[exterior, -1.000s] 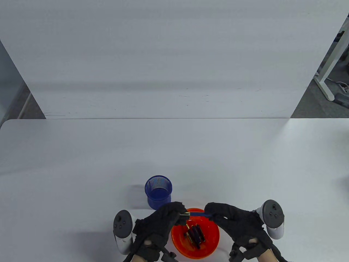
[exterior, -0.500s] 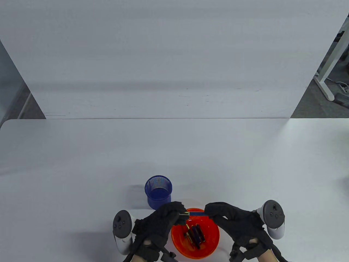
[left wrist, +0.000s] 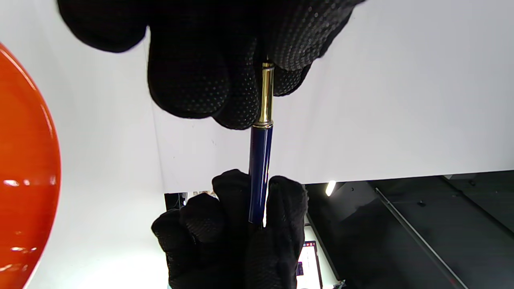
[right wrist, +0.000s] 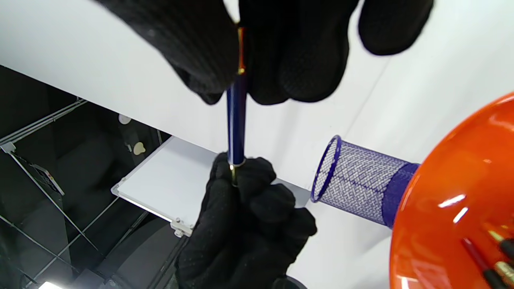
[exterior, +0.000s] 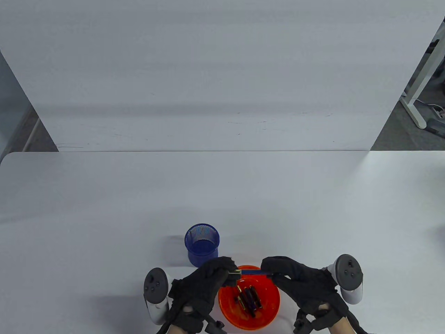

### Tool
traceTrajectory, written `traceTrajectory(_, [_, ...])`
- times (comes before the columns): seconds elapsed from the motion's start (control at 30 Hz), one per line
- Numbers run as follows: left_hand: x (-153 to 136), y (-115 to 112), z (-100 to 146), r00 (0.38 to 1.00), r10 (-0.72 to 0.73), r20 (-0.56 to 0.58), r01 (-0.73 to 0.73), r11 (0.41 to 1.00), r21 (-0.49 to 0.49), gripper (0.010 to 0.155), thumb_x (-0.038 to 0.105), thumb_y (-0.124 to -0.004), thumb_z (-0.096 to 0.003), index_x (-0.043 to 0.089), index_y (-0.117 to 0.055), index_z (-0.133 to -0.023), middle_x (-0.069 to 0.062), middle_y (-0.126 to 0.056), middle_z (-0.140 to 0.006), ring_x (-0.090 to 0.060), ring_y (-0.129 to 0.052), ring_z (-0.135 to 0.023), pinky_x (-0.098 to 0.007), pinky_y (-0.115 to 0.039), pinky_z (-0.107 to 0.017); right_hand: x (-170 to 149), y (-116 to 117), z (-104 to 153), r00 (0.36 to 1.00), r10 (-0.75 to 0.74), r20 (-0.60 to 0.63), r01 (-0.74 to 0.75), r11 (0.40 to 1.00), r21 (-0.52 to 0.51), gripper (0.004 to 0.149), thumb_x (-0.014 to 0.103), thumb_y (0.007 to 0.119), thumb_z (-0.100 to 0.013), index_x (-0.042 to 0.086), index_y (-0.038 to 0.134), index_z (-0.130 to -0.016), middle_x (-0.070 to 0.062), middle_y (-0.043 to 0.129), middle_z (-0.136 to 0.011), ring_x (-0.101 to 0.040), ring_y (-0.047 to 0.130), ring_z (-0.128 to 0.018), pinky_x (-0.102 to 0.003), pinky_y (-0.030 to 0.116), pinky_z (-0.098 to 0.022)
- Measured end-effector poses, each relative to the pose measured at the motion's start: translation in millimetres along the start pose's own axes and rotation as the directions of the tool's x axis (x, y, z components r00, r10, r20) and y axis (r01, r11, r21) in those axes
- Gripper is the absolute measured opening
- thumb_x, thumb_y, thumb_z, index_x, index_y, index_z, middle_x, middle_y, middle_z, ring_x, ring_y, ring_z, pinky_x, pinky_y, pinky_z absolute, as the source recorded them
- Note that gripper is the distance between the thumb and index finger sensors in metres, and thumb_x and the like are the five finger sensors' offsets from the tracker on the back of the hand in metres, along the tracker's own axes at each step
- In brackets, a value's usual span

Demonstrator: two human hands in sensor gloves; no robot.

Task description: Assemble fountain pens from components

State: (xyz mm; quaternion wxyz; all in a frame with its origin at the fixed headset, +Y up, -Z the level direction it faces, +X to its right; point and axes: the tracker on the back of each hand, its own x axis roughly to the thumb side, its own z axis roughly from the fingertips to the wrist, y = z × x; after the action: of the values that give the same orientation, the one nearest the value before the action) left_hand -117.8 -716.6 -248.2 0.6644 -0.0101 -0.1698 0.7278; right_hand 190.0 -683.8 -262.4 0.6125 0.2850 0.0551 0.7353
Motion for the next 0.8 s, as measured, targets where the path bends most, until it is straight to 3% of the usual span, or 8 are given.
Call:
traceTrajectory(0.33, [-0.2, -0.6, -0.3, 1.0, -0.007, 0.002, 0.007, 1.0, -0.01, 0.04, 0.019, -0.076, -0.0588, 0.011, -0.08, -0.097, -0.024, -0.094, -0.086, -0.044, -0.098, -0.066, -0.068, -0.069, -0.056, -1.7, 0.5, -0.5, 1.0, -0.015, -0.001, 0.015, 1.0, -0.02, 0.044, 0.027, 0.081, -0.056, 0.011, 0.08, -0.097, -0.021, 0.095, -0.084, -0.042, 0.092, -0.064, -0.068, 0.063, -0.062])
traceTrajectory(0.47, [-0.3, -0.1, -0.6, 1.0, -0.019, 0.002, 0.019, 1.0, -0.009, 0.04, 0.019, -0.076, -0.0589, 0.011, -0.08, -0.097, -0.023, -0.094, -0.086, -0.044, -0.098, -0.067, -0.068, -0.069, -0.056, -1.6, 0.9, -0.5, 1.0, -0.026, 0.001, 0.026, 1.0, -0.002, 0.046, 0.03, 0.082, -0.056, 0.013, 0.078, -0.099, -0.023, 0.091, -0.091, -0.044, 0.089, -0.07, -0.069, 0.062, -0.063])
traceTrajectory(0.6, [-0.4, 0.2, -0.5, 1.0, -0.015, 0.004, 0.015, 1.0, -0.007, 0.04, 0.019, -0.076, -0.0588, 0.011, -0.081, -0.097, -0.024, -0.094, -0.085, -0.044, -0.098, -0.066, -0.068, -0.069, -0.056, -0.2, 1.0, -0.5, 1.0, -0.008, 0.005, 0.008, 1.0, 0.009, 0.041, 0.024, 0.083, -0.055, 0.02, 0.082, -0.096, -0.023, 0.085, -0.098, -0.045, 0.085, -0.075, -0.069, 0.06, -0.064])
traceTrajectory(0.8, [-0.7, -0.4, -0.7, 1.0, -0.024, 0.003, 0.024, 1.0, -0.013, 0.04, 0.019, -0.076, -0.0588, 0.011, -0.08, -0.097, -0.023, -0.095, -0.085, -0.044, -0.098, -0.066, -0.068, -0.069, -0.056, -0.9, 0.8, -0.7, 1.0, -0.01, -0.001, 0.01, 1.0, -0.014, 0.043, 0.025, 0.082, -0.056, 0.012, 0.08, -0.096, -0.022, 0.092, -0.09, -0.043, 0.09, -0.068, -0.068, 0.063, -0.063])
